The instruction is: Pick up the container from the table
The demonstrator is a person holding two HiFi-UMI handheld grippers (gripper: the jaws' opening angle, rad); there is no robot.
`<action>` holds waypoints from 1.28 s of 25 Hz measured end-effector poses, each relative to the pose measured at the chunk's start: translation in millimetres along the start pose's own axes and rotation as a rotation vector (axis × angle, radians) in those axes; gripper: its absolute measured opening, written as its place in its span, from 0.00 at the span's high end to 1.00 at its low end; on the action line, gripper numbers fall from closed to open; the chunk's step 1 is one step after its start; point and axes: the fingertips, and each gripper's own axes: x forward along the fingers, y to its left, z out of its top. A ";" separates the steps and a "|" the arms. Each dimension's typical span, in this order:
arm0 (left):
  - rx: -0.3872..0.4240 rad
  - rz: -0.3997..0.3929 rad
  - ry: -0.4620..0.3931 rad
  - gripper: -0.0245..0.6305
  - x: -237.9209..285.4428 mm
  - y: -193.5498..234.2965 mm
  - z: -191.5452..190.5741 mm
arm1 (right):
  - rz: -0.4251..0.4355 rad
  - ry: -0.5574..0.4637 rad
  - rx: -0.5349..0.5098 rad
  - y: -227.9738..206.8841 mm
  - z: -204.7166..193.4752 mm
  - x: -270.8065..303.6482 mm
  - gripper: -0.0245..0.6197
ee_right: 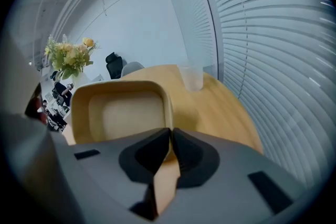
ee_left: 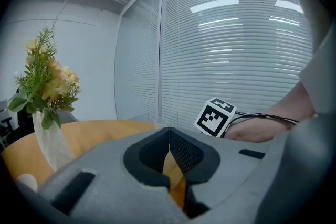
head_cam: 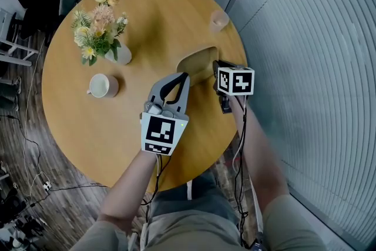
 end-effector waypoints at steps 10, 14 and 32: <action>0.018 0.001 -0.008 0.93 -14.3 -9.8 5.7 | 0.031 -0.053 -0.070 10.2 8.0 -28.0 0.91; 0.029 0.015 -0.025 0.93 -25.8 -9.0 19.2 | 0.014 -0.099 -0.140 15.7 22.9 -56.3 0.91; 0.084 0.050 -0.298 0.93 -138.6 -34.3 180.6 | 0.024 -0.541 -0.206 74.0 132.2 -293.3 0.91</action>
